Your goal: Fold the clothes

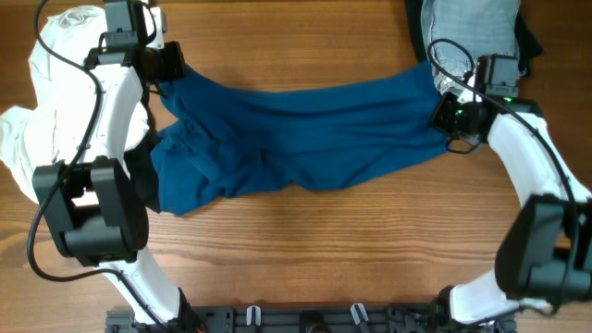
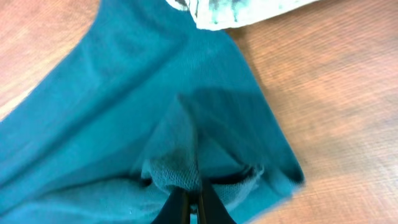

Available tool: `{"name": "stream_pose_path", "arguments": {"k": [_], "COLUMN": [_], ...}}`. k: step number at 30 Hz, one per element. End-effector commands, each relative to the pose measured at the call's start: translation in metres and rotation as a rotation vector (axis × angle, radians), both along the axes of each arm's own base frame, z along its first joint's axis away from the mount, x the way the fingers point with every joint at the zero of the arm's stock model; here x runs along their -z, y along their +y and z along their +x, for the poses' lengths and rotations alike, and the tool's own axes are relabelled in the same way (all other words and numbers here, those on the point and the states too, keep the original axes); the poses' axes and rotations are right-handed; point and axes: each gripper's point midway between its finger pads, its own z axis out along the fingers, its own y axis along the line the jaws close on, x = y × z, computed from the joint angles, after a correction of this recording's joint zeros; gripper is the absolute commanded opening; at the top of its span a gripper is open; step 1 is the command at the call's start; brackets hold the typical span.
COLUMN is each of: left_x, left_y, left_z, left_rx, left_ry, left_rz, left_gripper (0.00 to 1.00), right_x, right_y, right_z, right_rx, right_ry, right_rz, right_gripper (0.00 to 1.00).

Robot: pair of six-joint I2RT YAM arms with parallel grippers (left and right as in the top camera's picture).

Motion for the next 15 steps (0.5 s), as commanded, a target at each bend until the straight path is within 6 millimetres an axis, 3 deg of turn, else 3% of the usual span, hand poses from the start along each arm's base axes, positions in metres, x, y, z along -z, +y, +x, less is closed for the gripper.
{"name": "stream_pose_path", "arguments": {"k": [1, 3, 5, 8, 10, 13, 15], "left_x": [-0.004, -0.004, -0.004, -0.004, -0.004, -0.004, -0.004], "left_y": [-0.002, -0.002, -0.002, -0.002, -0.002, -0.002, -0.002], "left_z": [0.004, 0.004, 0.004, 0.004, 0.004, 0.004, 0.004], "left_rx": [0.008, 0.008, 0.008, 0.008, 0.008, 0.008, 0.008], "left_ry": [-0.015, -0.016, -0.015, -0.016, -0.016, -0.016, -0.016], "left_rz": [-0.008, -0.008, -0.008, -0.007, -0.008, -0.008, -0.008], "left_gripper": [0.04, 0.04, 0.04, 0.04, 0.04, 0.04, 0.04], "right_x": [0.021, 0.022, 0.014, -0.016, -0.054, -0.082, -0.085], "right_y": [0.01, 0.009, 0.008, 0.004, -0.001, -0.002, -0.001], "right_z": [0.008, 0.008, 0.011, 0.021, 0.035, 0.053, 0.061], "right_rx": [-0.056, -0.053, -0.056, -0.073, -0.103, -0.131, -0.154], "right_ry": [0.021, 0.022, 0.004, -0.053, -0.134, -0.219, -0.252], "right_rz": [0.003, 0.001, -0.004, -0.041, -0.088, -0.13, -0.15], "right_gripper": [0.46, 0.58, 0.6, 0.6, 0.6, 0.6, 0.59]}}
